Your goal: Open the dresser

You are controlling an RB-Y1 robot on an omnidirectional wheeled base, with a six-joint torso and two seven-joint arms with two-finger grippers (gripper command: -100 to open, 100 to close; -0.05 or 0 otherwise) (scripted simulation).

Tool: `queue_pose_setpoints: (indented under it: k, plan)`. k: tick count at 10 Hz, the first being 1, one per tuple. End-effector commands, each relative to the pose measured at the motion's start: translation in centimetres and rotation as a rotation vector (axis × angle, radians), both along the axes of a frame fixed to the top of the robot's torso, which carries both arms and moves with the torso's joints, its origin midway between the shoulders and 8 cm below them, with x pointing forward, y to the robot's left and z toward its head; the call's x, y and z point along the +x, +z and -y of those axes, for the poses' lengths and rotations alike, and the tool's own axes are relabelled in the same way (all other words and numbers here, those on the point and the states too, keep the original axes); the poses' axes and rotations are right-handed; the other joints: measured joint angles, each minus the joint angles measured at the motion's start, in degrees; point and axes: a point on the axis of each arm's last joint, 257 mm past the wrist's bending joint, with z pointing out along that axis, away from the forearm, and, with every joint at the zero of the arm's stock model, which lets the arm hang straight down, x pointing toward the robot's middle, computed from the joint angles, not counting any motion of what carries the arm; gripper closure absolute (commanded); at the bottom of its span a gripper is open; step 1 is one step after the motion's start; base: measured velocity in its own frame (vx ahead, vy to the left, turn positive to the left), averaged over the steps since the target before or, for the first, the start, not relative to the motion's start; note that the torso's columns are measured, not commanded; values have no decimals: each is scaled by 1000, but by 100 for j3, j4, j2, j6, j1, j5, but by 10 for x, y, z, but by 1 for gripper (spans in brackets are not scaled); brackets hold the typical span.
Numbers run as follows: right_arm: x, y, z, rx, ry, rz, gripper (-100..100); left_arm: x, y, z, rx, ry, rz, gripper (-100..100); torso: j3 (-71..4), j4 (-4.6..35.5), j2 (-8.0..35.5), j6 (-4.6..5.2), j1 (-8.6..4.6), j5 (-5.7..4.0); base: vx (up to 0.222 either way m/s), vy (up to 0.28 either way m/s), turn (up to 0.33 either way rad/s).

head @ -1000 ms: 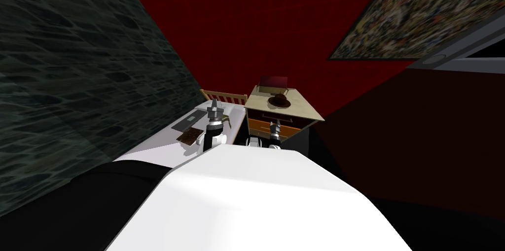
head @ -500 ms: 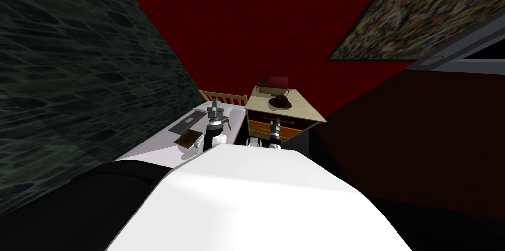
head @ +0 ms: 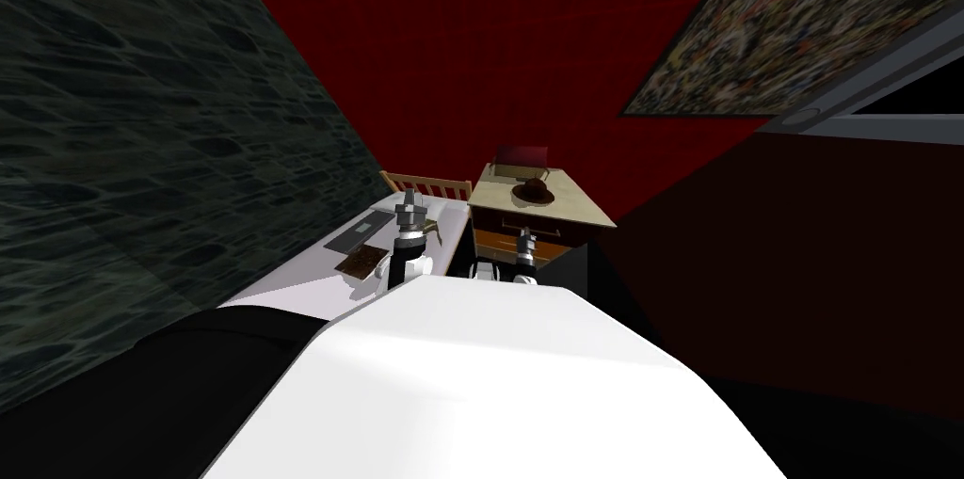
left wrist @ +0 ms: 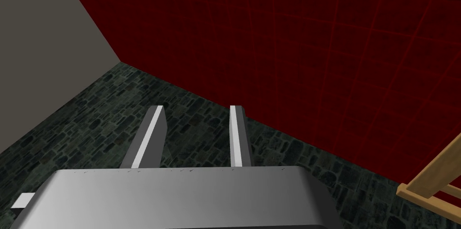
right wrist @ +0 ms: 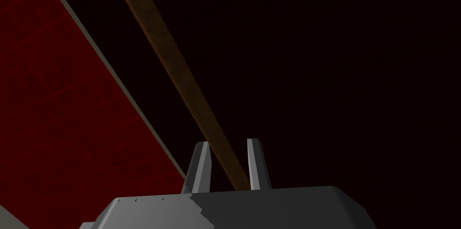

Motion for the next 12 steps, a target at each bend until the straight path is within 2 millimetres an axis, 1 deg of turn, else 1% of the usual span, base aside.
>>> queue_pose_setpoints:
  k: [1, 2, 3, 5, 6, 7, 8, 11, 12]
  plan:
    - [-4, -7, -10, 0, 20, -33, 100, 0, 0, 0, 0, 0, 0, 0, 0, 3, 0, -2, 3, 2, -208, 19, -49]
    - [-2, -1, -5, 0, 10, -15, 100, 0, 0, 0, 0, 0, 0, 0, -8, 5, -12, -2, -2, 5, -99, 8, -10]
    - [-7, -5, -11, -1, 21, -29, 100, 0, 0, 0, 0, 0, 0, 0, -31, 14, -47, 3, -7, 13, -150, 5, -31]
    - [-11, -7, -15, 0, 28, -37, 100, 0, 0, 0, 0, 0, 0, 0, 0, 7, 3, 7, -4, 5, -207, 19, -30]
    - [-7, 0, -13, 0, 21, -17, 100, 0, 0, 0, 0, 0, 0, 0, 2, 2, 1, 4, -3, 2, -95, 10, -8]
    - [-13, -4, -18, -1, 29, -27, 100, 0, 0, 0, 0, 0, 0, 0, -24, 14, -37, 5, -6, 12, -111, 20, -27]
    - [-14, -4, -19, -1, 31, -29, 100, 0, 0, 0, 0, 0, 0, 0, -22, 11, -26, 5, 0, 12, -166, 18, -31]
    - [-24, -8, -27, 0, 44, -38, 100, 0, 0, 0, 0, 0, 0, 0, 0, 5, -2, -2, 2, 3, -210, 14, -24]
    - [-16, 9, -29, 0, 45, -25, -100, 0, 0, 0, 0, 0, 0, 0, -5, 1, -11, -2, -3, 2, -112, -4, -94]
